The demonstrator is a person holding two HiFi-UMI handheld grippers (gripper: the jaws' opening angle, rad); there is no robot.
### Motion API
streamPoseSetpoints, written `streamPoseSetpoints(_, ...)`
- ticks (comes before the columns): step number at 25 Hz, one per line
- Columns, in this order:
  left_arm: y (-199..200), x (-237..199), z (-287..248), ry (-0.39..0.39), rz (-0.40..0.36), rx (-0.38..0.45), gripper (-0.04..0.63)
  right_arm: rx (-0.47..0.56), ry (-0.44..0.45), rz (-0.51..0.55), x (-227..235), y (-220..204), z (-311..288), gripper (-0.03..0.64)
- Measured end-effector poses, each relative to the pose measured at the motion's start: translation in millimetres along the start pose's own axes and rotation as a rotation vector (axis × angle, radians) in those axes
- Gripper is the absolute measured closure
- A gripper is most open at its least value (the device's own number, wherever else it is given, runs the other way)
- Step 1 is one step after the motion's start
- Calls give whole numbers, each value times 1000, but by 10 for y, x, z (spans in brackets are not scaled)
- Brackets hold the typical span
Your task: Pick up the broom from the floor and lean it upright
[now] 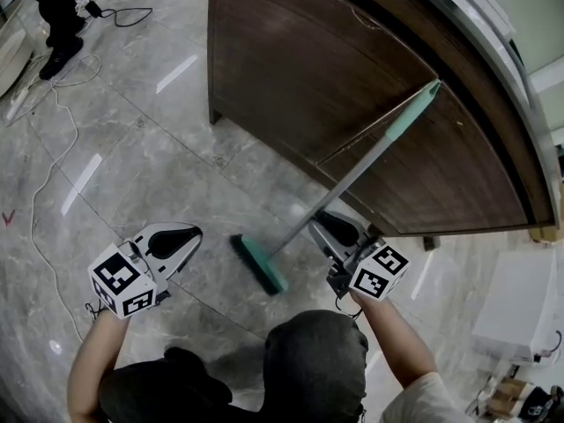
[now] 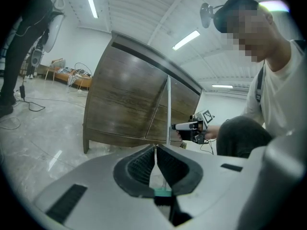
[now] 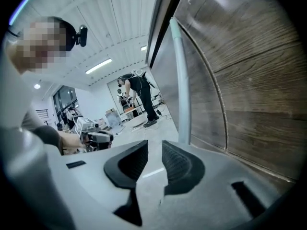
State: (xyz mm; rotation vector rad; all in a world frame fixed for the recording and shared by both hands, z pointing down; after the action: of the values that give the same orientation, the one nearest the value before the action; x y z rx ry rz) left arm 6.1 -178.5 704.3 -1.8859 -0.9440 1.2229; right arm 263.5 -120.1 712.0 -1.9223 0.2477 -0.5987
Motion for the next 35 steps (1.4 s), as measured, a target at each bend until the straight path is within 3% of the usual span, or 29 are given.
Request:
streamPoseSetpoints(8,-284,-84,331,62,47,-9,580,-45,114,23,-267,-86,-330,555)
streamPoseSetpoints(15,-337,-128,779,111,134,92,580,-102,238,99,-654,-162,-782,574)
streamPoseSetpoints(22,-604,-119,1114,203,74,89,580,-141,328,141,-916,-300,-1174,592)
streamPoseSetpoints(28,-851,-251,1418,281,126,131,580,-163,379,236,-1178,-454,-1416,617)
streamPoseSetpoints(33,-1017,-175,1337,322,119,76,580,-113,316,446,-1347,-314,-1382,617)
streamPoseSetpoints(35,-960,-33,1188,300,43,65,580,-114,339,468,-1435,-240,-1316,617)
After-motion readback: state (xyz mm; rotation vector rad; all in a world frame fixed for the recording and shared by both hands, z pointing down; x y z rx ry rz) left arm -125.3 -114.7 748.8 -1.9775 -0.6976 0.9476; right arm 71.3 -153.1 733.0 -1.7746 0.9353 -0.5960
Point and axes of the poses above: the fingertips, and each gripper's own axes: z backward along the fingers, x to its right, y out of its top, the point moved 4 cm from there along z, backward along the fingers, and after that the axes turned 6 degrees about z, right-handed, at the moved point
